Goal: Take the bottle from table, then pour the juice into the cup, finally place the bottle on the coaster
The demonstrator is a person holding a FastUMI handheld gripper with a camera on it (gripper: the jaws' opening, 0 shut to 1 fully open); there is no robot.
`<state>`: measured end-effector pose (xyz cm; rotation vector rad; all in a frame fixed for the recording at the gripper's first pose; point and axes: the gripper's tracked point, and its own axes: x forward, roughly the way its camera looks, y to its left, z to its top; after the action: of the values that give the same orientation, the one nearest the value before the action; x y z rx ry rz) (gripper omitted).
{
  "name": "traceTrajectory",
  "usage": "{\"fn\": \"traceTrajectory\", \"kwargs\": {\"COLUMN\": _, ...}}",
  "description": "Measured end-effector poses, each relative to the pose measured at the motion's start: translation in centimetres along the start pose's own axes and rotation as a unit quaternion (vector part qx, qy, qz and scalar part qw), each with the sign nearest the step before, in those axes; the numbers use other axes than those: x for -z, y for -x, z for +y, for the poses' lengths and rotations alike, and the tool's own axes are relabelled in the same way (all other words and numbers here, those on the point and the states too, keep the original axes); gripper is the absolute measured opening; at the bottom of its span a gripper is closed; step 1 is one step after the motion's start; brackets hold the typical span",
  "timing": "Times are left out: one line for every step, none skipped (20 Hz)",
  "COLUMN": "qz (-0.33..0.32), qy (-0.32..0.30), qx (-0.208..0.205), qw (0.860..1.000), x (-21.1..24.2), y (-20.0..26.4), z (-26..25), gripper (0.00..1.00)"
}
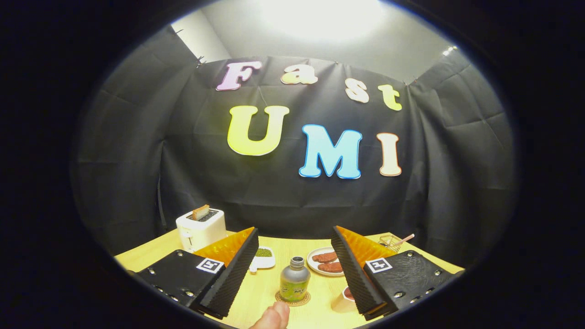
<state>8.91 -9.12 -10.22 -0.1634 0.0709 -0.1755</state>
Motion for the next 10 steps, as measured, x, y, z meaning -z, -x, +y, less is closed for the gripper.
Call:
{"fn": "traceTrajectory", "kwargs": {"qz": 0.0, "qy": 0.001, "qx": -0.005, "qw": 1.0, "x": -1.4, "y": 0.8, "z": 0.4, "gripper": 0.97}}
{"fn": "traceTrajectory", "kwargs": {"qz": -0.001, "qy": 0.002, "qx": -0.011, "qw": 1.0, "x": -2.5, "y": 1.6, "z": 0.8, "gripper": 0.97}}
{"fn": "traceTrajectory", "kwargs": {"qz": -0.006, "qy": -0.002, "qx": -0.013, "qw": 1.0, "x": -3.8, "y": 2.4, "z": 1.0, "gripper": 0.97}}
{"fn": "traceTrajectory", "kwargs": {"qz": -0.014, "qy": -0.005, "qx": -0.013, "qw": 1.0, "x": -5.0, "y": 3.2, "z": 1.0, "gripper": 0.97}}
{"fn": "traceTrajectory", "kwargs": {"qz": -0.022, "qy": -0.009, "qx": -0.016, "qw": 1.0, "x": -6.1, "y": 3.8, "z": 1.1, "gripper": 0.97}}
{"fn": "traceTrajectory", "kwargs": {"qz": -0.025, "qy": -0.012, "qx": -0.017, "qw": 0.999, "x": -6.7, "y": 4.5, "z": 1.1, "gripper": 0.97}}
{"fn": "traceTrajectory", "kwargs": {"qz": -0.028, "qy": -0.016, "qx": -0.015, "qw": 0.999, "x": -7.1, "y": 5.2, "z": 0.9, "gripper": 0.97}}
{"fn": "traceTrajectory", "kwargs": {"qz": -0.029, "qy": -0.023, "qx": -0.014, "qw": 0.999, "x": -7.3, "y": 5.7, "z": 0.6, "gripper": 0.97}}
{"fn": "traceTrajectory", "kwargs": {"qz": -0.031, "qy": -0.03, "qx": -0.019, "qw": 0.999, "x": -7.7, "y": 6.2, "z": 0.7, "gripper": 0.97}}
{"fn": "traceTrajectory", "kwargs": {"qz": -0.032, "qy": -0.034, "qx": -0.018, "qw": 0.999, "x": -7.8, "y": 6.6, "z": 0.5, "gripper": 0.97}}
